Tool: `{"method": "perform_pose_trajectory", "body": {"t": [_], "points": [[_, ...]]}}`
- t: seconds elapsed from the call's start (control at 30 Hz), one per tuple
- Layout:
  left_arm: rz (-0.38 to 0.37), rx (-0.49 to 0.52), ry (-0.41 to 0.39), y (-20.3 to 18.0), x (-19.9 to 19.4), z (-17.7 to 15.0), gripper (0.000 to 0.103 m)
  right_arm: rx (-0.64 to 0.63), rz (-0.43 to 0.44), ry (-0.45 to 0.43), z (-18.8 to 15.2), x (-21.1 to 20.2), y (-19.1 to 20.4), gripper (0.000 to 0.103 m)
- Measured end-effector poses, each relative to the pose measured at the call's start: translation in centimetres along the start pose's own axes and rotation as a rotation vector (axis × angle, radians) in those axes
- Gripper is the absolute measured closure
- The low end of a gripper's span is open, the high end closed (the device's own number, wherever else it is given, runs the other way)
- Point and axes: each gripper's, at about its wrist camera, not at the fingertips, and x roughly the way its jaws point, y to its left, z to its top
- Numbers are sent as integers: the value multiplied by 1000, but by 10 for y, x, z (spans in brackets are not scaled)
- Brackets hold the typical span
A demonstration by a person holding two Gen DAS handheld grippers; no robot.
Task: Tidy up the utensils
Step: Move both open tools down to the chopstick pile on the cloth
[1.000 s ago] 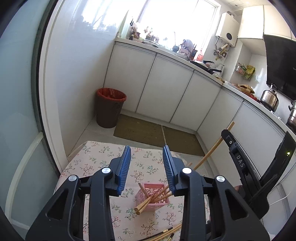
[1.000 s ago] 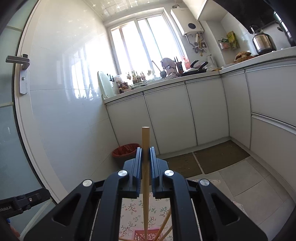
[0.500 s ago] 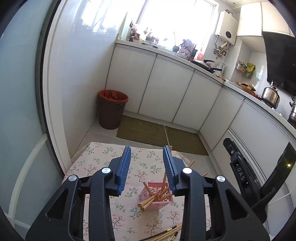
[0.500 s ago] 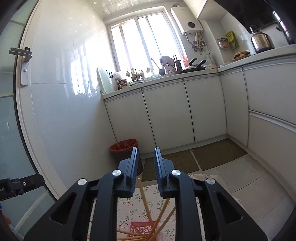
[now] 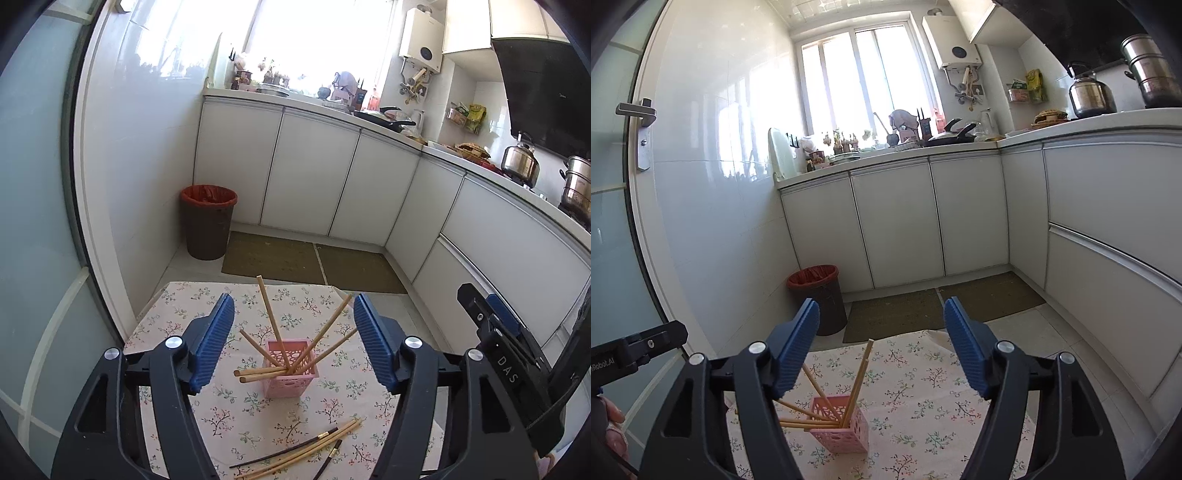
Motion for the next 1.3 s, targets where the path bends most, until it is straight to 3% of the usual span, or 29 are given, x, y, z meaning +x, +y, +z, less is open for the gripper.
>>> {"method": "perform_pose_trajectory", "body": {"t": [0.33, 0.77, 1.0, 1.07, 1.17, 1.23, 1.3], "points": [[-23, 74, 54, -20, 0, -27, 7, 56, -5, 89, -21, -31, -28, 7], [-59, 247, 462, -45, 79, -100, 7, 264, -61, 476, -118, -37, -94, 7], [-58, 328, 703, -68, 144, -145, 7, 441, -23, 718, -182, -26, -134, 7], [-63, 360, 745, -79, 164, -155, 9, 448, -24, 772, -197, -24, -141, 7], [-69, 390, 798, -94, 189, -165, 27, 472, -14, 827, -210, -21, -147, 7], [-66, 397, 850, -101, 210, -175, 42, 464, 5, 825, -209, -21, -147, 7], [-45, 401, 887, -106, 228, -182, 49, 429, -7, 807, -205, -22, -146, 7]]}}
